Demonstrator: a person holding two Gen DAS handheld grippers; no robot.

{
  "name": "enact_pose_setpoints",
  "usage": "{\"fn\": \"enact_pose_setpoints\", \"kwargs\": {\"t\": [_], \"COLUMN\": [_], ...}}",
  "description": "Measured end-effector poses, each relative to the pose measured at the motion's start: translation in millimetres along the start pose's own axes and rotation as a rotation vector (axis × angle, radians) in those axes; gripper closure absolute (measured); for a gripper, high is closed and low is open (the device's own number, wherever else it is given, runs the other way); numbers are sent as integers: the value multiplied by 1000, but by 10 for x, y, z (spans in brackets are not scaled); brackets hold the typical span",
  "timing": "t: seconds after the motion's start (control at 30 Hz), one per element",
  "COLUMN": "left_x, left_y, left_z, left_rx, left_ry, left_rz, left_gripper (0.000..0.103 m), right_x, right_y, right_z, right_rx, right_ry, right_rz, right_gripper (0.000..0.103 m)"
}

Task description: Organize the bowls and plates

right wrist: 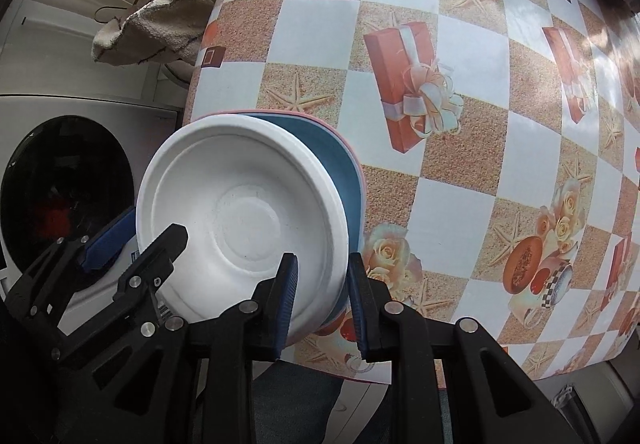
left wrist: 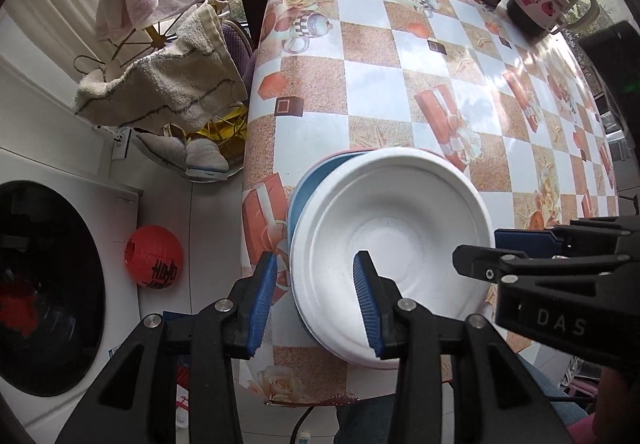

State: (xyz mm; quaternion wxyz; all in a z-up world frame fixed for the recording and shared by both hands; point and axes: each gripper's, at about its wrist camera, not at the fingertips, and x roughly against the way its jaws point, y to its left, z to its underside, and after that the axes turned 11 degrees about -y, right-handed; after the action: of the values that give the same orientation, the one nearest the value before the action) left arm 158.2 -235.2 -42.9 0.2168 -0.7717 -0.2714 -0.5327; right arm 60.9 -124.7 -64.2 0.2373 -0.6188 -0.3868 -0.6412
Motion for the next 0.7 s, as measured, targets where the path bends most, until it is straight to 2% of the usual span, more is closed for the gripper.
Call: {"fn": "enact_pose_setpoints", "kwargs": {"t": [0.03, 0.07, 0.13, 0.2, 0.27, 0.37, 0.53, 0.63, 0.7], "left_x": [52, 106, 192, 247, 298, 407, 672, 750, 758], "left_y": [39, 69, 100, 101, 127, 122, -58, -161, -251], "left_z": [-23, -48, -80, -85, -69, -36, 34, 52, 40], "left_rx": [8, 10, -10, -50, -57, -64, -156, -151, -185], "left_ry": [-11, -20, -26, -28, -24, -8, -16, -3, -6], "left_rz": [-10, -8, -49, -104, -98, -31, -60, -1, -3], "left_gripper": [56, 53, 43, 25, 23, 23, 23, 19, 19], "right_x": [57, 117, 233, 343, 431, 535, 661, 611, 597], "right_y": [-14, -23, -32, -41, -21, -6, -29, -10, -21], "right_z": [-6, -12, -23, -18, -5, 49, 185, 246, 258], "right_rx": [7, 16, 29, 43, 76, 110, 73, 83, 79], "right_ry": [-17, -33, -51, -64, -67, -64, -84, -52, -42], "right_rz": [16, 15, -1, 7, 26, 38, 27, 36, 40], "right_gripper": [22, 14, 13, 0, 0, 0, 0, 0, 0]}}
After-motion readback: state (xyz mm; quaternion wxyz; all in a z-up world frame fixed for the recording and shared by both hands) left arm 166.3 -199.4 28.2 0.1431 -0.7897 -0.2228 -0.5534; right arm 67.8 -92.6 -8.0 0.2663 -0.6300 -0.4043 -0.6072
